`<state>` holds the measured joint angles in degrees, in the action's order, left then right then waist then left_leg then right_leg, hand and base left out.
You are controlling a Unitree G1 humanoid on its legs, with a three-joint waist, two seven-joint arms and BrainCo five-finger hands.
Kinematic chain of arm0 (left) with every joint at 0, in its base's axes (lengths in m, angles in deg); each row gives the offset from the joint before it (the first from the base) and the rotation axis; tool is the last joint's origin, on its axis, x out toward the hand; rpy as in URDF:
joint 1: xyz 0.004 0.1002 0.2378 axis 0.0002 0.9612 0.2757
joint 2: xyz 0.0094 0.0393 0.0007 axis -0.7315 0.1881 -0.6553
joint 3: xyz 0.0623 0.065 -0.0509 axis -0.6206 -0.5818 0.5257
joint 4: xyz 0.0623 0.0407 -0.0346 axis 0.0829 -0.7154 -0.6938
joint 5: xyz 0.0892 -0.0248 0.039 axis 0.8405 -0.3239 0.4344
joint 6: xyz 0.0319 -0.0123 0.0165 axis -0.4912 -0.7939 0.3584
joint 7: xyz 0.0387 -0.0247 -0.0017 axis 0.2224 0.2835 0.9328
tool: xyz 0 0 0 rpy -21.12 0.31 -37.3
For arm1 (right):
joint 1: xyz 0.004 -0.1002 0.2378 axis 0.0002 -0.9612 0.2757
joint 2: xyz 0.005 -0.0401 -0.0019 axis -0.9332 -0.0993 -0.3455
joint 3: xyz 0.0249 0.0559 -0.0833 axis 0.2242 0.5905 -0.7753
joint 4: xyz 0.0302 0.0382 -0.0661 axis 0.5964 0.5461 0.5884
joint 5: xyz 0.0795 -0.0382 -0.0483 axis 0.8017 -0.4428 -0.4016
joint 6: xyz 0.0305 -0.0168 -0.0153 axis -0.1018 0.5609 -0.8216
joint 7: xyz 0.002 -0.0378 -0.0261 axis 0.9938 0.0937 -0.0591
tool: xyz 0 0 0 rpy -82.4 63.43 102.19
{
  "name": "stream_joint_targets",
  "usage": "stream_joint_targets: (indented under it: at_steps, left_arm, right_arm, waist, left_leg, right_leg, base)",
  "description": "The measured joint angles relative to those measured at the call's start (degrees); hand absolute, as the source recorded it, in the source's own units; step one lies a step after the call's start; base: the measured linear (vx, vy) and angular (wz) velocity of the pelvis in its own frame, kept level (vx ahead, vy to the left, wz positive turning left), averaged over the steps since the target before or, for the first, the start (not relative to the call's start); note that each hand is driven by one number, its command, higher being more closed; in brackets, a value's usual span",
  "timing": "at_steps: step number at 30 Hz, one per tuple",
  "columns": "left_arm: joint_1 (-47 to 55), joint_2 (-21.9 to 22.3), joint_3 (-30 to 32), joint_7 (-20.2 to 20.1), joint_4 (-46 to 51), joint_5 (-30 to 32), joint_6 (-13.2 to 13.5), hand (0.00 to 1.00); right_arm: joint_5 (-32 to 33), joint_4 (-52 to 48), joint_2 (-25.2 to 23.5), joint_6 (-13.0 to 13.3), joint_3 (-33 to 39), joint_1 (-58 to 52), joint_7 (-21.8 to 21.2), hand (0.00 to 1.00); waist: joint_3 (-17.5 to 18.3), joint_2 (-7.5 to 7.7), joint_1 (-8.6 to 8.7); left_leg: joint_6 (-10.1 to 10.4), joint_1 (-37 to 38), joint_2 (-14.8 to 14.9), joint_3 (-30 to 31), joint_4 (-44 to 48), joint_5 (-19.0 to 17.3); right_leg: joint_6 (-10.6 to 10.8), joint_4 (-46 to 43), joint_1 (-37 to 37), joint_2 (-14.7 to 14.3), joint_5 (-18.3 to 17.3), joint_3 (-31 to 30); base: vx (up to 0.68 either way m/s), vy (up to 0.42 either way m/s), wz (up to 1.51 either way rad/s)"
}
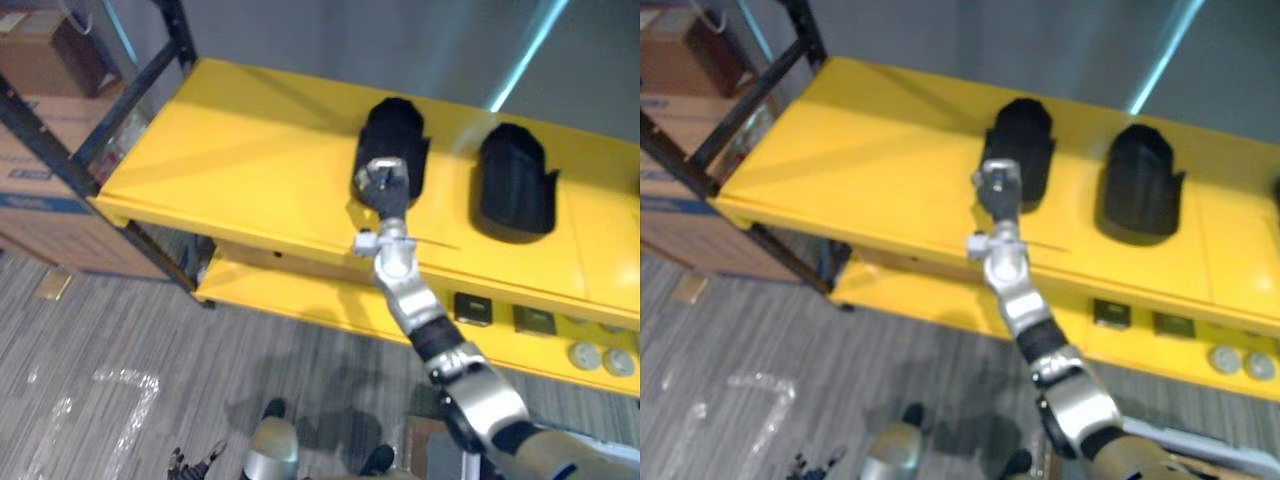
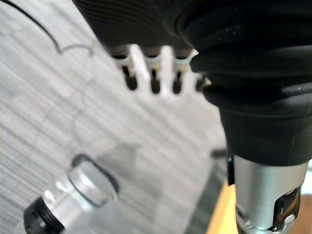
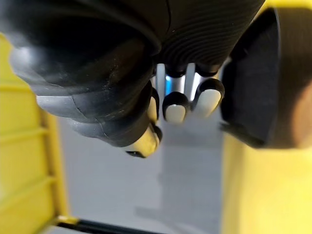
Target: Walk over and take plastic housings, then place them on the shelf
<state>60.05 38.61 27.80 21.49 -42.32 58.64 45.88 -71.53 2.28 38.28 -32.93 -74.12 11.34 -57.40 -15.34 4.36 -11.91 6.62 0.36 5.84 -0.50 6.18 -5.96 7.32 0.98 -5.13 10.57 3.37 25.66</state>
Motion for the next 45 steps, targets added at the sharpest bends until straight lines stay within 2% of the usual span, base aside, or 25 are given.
stream_joint_targets:
  at_steps: [3, 5, 6, 8, 10, 12, 14, 17, 19, 22, 24, 25, 29, 32, 34, 38, 39, 40, 41, 42, 43, 45]
  left_arm:
    - [-0.24, -1.11, 0.28, 0.93, -0.09, -0.01, 0.33, 0.0]
    - [-0.46, -1.71, 0.22, 1.04, -0.37, -0.01, 0.26, 0.0]
    - [-1.21, -1.82, 0.17, 1.23, -0.76, 0.0, 0.21, 0.0]
    - [-2.22, -1.75, -0.1, 1.44, -0.85, 0.17, 0.15, 0.0]
    - [-3.15, -1.69, -0.44, 1.44, -0.86, 0.5, -0.23, 0.0]
    - [-3.82, -1.82, -0.73, 1.33, -0.85, 1.92, -1.79, 0.0]
    - [-4.19, -2.4, -2.73, 0.85, -1.41, 3.7, -2.74, 0.0]
    - [-5.71, -3.19, -5.89, -1.15, -3.14, 7.25, -5.01, 0.0]
    - [-5.88, -4.47, -8.0, -2.84, -4.89, 9.0, -6.48, 0.0]
    - [-6.18, -6.34, -11.89, -4.85, -7.45, 10.03, -8.59, 0.0]
    - [-7.18, -6.87, -14.8, -5.89, -8.63, 11.37, -8.95, 0.0]
    - [-8.39, -7.37, -17.5, -6.6, -9.19, 11.29, -9.72, 0.0]
    - [-10.8, -7.16, -23.2, -8.82, -9.12, 11.2, -12.73, 0.0]
    - [-11.31, -7.08, -26.51, -9.48, -9.16, 10.99, -15.0, 0.0]
    - [-11.46, -7.08, -27.75, -9.5, -9.18, 10.11, -15.41, 0.0]
    - [-11.06, -7.15, -28.68, -9.87, -9.22, 7.06, -17.32, 0.0]
    - [-10.85, -7.24, -26.41, -9.78, -9.17, 6.45, -17.18, 0.0]
    - [-10.68, -7.11, -24.55, -9.39, -8.65, 5.95, -16.87, 0.0]
    - [-10.18, -6.8, -23.18, -8.71, -7.87, 4.97, -16.25, 0.0]
    - [-9.57, -6.47, -22.24, -8.48, -7.01, 3.83, -15.07, 0.0]
    - [-9.27, -6.48, -21.98, -8.46, -6.87, 3.91, -14.54, 0.0]
    - [-8.4, -6.62, -21.75, -8.34, -7.05, 4.28, -13.74, 0.0]
  right_arm:
    - [0.64, -16.12, 2.37, -0.25, 0.57, -7.79, -4.41, 0.0]
    - [2.14, -20.61, 4.51, -0.81, 1.64, -11.92, -6.49, 0.0]
    - [3.62, -22.74, 6.31, -1.26, 3.45, -15.27, -7.74, 0.0]
    - [5.93, -24.02, 8.28, -2.13, 7.53, -20.53, -9.21, 0.0]
    - [8.41, -24.0, 9.63, -2.94, 12.18, -26.52, -11.32, 0.0]
    - [12.9, -23.67, 10.37, -3.23, 17.73, -34.2, -13.08, 0.0]
    - [13.88, -22.09, 10.28, -3.44, 23.03, -38.44, -12.52, 0.0]
    - [17.94, -18.92, 9.68, -3.37, 31.53, -43.71, -10.27, 0.0]
    - [19.36, -18.83, 8.31, -2.98, 35.53, -47.67, -9.16, 0.0]
    - [20.48, -18.9, 6.07, -1.53, 37.14, -53.68, -8.91, 0.0]
    - [20.7, -18.74, 4.37, -0.87, 37.09, -56.89, -8.34, 0.0]
    - [21.65, -18.24, 3.0, -0.21, 37.13, -59.24, -8.2, 0.0]
    - [21.75, -17.14, 0.62, 2.05, 36.97, -61.84, -7.9, 0.0]
    - [21.51, -17.35, 0.36, 4.15, 36.57, -61.23, -7.95, 0.0]
    - [21.44, -17.48, 0.39, 4.33, 36.37, -59.66, -8.02, 0.0]
    - [16.44, -17.32, 1.87, 3.92, 35.36, -55.39, -5.92, 0.0]
    - [16.51, -16.57, 3.34, 3.88, 32.81, -51.61, -6.03, 0.0]
    - [16.63, -16.04, 5.17, 3.88, 30.36, -48.42, -6.82, 0.0]
    - [16.62, -14.68, 6.92, 3.92, 28.34, -45.16, -7.41, 0.0]
    - [16.63, -11.46, 8.73, 3.82, 26.28, -40.44, -7.89, 0.0]
    - [16.72, -9.54, 9.54, 3.77, 24.91, -37.31, -7.96, 0.0]
    - [16.7, -10.01, 9.67, 3.81, 23.39, -35.63, -7.91, 0.0]
  waist:
    - [1.78, 1.59, 3.08]
    - [3.61, 2.17, 4.0]
    - [4.24, 2.23, 5.1]
    - [5.29, 2.06, 6.49]
    - [5.95, 1.31, 6.93]
    - [7.25, 0.09, 9.37]
    - [8.03, -0.43, 10.89]
    - [8.85, -1.16, 11.75]
    - [8.87, -1.36, 13.96]
    - [9.46, -1.49, 17.29]
    - [9.55, -1.51, 19.22]
    - [9.54, -1.59, 20.95]
    - [9.23, -2.51, 23.24]
    - [9.34, -3.15, 23.77]
    - [9.28, -3.38, 23.9]
    - [8.51, -5.52, 23.23]
    - [7.8, -5.4, 22.0]
    - [7.54, -5.23, 20.9]
    - [7.14, -5.42, 19.64]
    - [6.78, -6.75, 18.23]
    - [6.61, -7.89, 16.93]
    - [7.07, -8.83, 16.43]
  left_leg:
    - [0.62, 1.8, 1.26, -4.13, -0.68, -0.94]
    - [0.84, 2.02, 1.79, -5.98, -0.7, -1.26]
    - [0.88, 2.74, 1.93, -6.57, -0.74, -1.32]
    - [0.88, 3.78, 1.94, -7.96, -0.89, -1.32]
    - [0.89, 5.33, 1.97, -9.6, -1.85, -1.32]
    - [0.89, 5.59, 1.73, -10.02, -2.61, -1.32]
    - [0.88, 5.87, 1.72, -11.47, -3.04, -1.32]
    - [0.89, 6.56, 2.11, -14.72, -3.8, -1.32]
    - [1.4, 8.09, 2.66, -18.16, -4.03, -1.65]
    - [2.35, 10.58, 3.69, -24.11, -4.02, -2.62]
    - [2.74, 11.88, 4.12, -27.3, -3.93, -3.07]
    - [2.88, 12.88, 4.19, -29.7, -3.75, -3.46]
    - [3.32, 14.94, 4.21, -33.73, -3.52, -4.24]
    - [3.7, 15.68, 4.42, -35.96, -3.54, -4.58]
    - [3.8, 15.75, 4.43, -36.65, -3.53, -4.65]
    - [4.37, 15.92, 4.93, -37.07, -2.14, -5.63]
    - [1.28, 13.47, 5.8, -29.45, 5.4, -7.5]
    - [-3.55, 9.07, 5.89, -20.29, 14.2, -9.78]
    - [-6.1, 6.36, 4.89, -12.2, 18.79, -12.91]
    - [-6.52, 4.59, 3.27, -3.84, 21.16, -15.68]
    - [-5.77, 3.83, 2.59, 0.07, 21.42, -17.57]
    - [-4.35, 4.0, 2.1, 0.46, 18.83, -19.23]
  right_leg:
    - [-0.35, 1.54, 0.32, -1.32, 0.85, -3.92]
    - [-0.49, 1.67, 1.22, -1.81, 0.98, -5.58]
    - [-0.5, 1.69, 0.97, -1.94, 0.99, -6.18]
    - [-0.48, 1.69, 1.01, -1.89, 1.02, -6.98]
    - [-0.4, 1.69, 1.06, -1.87, 1.2, -8.6]
    - [-0.23, 1.79, 1.1, -1.81, 1.3, -8.85]
    - [-0.13, 2.37, 1.49, -1.9, 1.7, -10.06]
    - [-0.16, 2.72, 3.33, -2.36, 2.63, -13.03]
    - [-0.47, 2.71, 3.8, -3.31, 3.02, -16.09]
    - [-0.89, 2.66, 5.13, -4.94, 3.63, -21.34]
    - [-0.98, 2.71, 5.9, -5.8, 4.04, -24.27]
    - [-1.11, 2.73, 6.28, -6.36, 4.42, -26.33]
    - [-1.22, 3.52, 6.34, -7.3, 5.23, -29.77]
    - [-1.4, 3.56, 6.99, -7.87, 5.48, -30.52]
    - [-1.71, 3.74, 7.42, -8.07, 5.84, -30.6]
    - [-1.68, 4.06, 8.19, -9.53, 6.02, -32.16]
    - [-1.84, 3.4, 8.06, -10.04, 6.16, -34.84]
    - [-2.66, 3.02, 8.83, -10.36, 6.18, -37.39]
    - [-2.87, 2.64, 9.57, -10.71, 6.25, -39.98]
    - [-3.32, 2.67, 10.13, -12.08, 6.68, -42.66]
    - [-3.12, 2.67, 10.79, -13.13, 7.2, -43.8]
    - [-2.27, 2.64, 12.33, -13.5, 7.73, -44.33]
  base:
    - [0.01, 0.006, -0.61]
    - [0.02, 0.001, -0.45]
    - [0.04, 0.007, -0.35]
    - [0.03, 0.017, -0.31]
    - [0.01, 0.035, -0.38]
    - [-0.02, 0.034, -0.11]
    - [-0.02, 0.025, -0.24]
    - [-0.02, 0.007, -0.53]
    - [-0.02, -0.002, -0.84]
    - [-0.03, -0.015, -0.94]
    - [-0.05, -0.036, -0.94]
    - [-0.06, -0.03, -0.79]
    - [-0.07, -0.022, -0.57]
    - [-0.07, -0.036, -0.37]
    - [-0.07, -0.043, -0.21]
    - [-0.04, -0.048, -0.26]
    - [-0.01, -0.087, -0.91]
    - [-0.02, 0.003, -1.18]
    - [-0.09, 0.138, -1.42]
    - [-0.14, 0.25, -1.42]
    - [-0.13, 0.232, -1.15]
    - [-0.09, 0.169, -0.38]
